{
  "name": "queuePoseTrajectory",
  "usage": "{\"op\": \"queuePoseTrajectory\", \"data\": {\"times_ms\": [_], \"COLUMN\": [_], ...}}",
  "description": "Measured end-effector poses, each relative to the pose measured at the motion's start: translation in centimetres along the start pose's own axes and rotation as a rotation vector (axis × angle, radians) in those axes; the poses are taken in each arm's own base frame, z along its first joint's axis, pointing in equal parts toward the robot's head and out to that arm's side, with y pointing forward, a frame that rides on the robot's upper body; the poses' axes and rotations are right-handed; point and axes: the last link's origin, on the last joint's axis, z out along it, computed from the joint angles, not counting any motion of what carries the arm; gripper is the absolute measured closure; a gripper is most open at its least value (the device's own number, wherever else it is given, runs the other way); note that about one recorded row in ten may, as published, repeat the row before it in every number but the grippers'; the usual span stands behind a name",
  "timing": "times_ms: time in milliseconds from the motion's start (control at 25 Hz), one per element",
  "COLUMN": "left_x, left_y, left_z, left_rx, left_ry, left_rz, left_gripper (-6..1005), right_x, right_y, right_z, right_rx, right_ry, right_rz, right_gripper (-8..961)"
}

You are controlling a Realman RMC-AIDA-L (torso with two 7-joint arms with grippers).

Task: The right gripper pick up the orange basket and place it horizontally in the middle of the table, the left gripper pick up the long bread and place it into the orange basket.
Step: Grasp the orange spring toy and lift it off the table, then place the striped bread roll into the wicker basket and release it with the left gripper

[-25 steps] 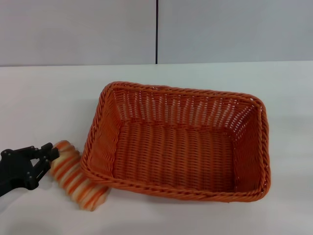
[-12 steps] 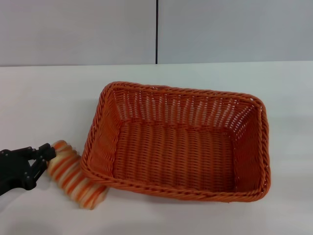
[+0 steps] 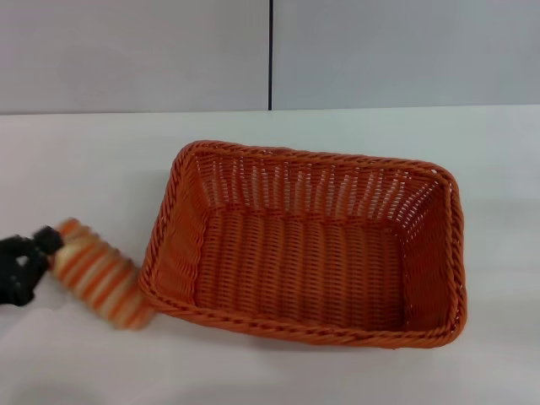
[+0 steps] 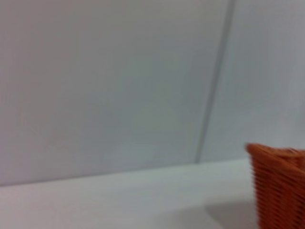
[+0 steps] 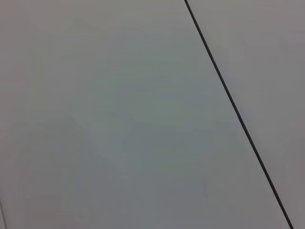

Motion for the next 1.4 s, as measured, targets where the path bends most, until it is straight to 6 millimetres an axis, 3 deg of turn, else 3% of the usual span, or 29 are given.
{"op": "queuePoseTrajectory", "data": {"times_ms": [160,200,320,560,800,1000,1240,1280,1320,1400], "left_x": [0.1,0.9,1.6,4.4,7.7,9.1,9.2,9.1,9.1,8.8], "left_y": [-0.3,-1.4,-1.7,-1.6,0.4,1.8,4.5,5.9,5.9,7.5], "left_z": [-0.3,-1.4,-1.7,-1.3,1.3,3.2,6.1,7.7,7.7,9.5], "left_rx": [0.028,0.107,0.128,0.148,-0.033,-0.174,-0.358,-0.444,-0.444,-0.513], "left_ry": [0.016,0.082,0.132,0.346,0.524,0.562,0.511,0.473,0.473,0.432], "left_rz": [-0.005,-0.017,-0.02,-0.022,-0.027,-0.061,-0.073,-0.069,-0.069,-0.056], "left_gripper": [913,915,921,932,944,957,960,961,962,964], "right_x": [-0.1,-0.1,-0.1,0.1,0.5,0.5,0.6,0.6,0.6,0.6], "right_y": [-0.1,-0.1,-0.1,0.1,0.3,0.3,0.4,0.5,0.5,0.5], "right_z": [0.0,0.0,0.0,0.1,-0.1,-0.3,-0.2,0.1,0.1,0.5], "right_rx": [0.005,0.007,0.007,0.005,0.005,0.008,0.005,0.0,0.0,-0.008], "right_ry": [-0.005,-0.008,-0.008,-0.01,-0.011,-0.009,-0.011,-0.013,-0.013,-0.015], "right_rz": [-0.001,-0.002,-0.001,0.005,0.026,0.026,0.029,0.03,0.03,0.033], "right_gripper": [546,546,546,546,546,546,546,546,546,546]}}
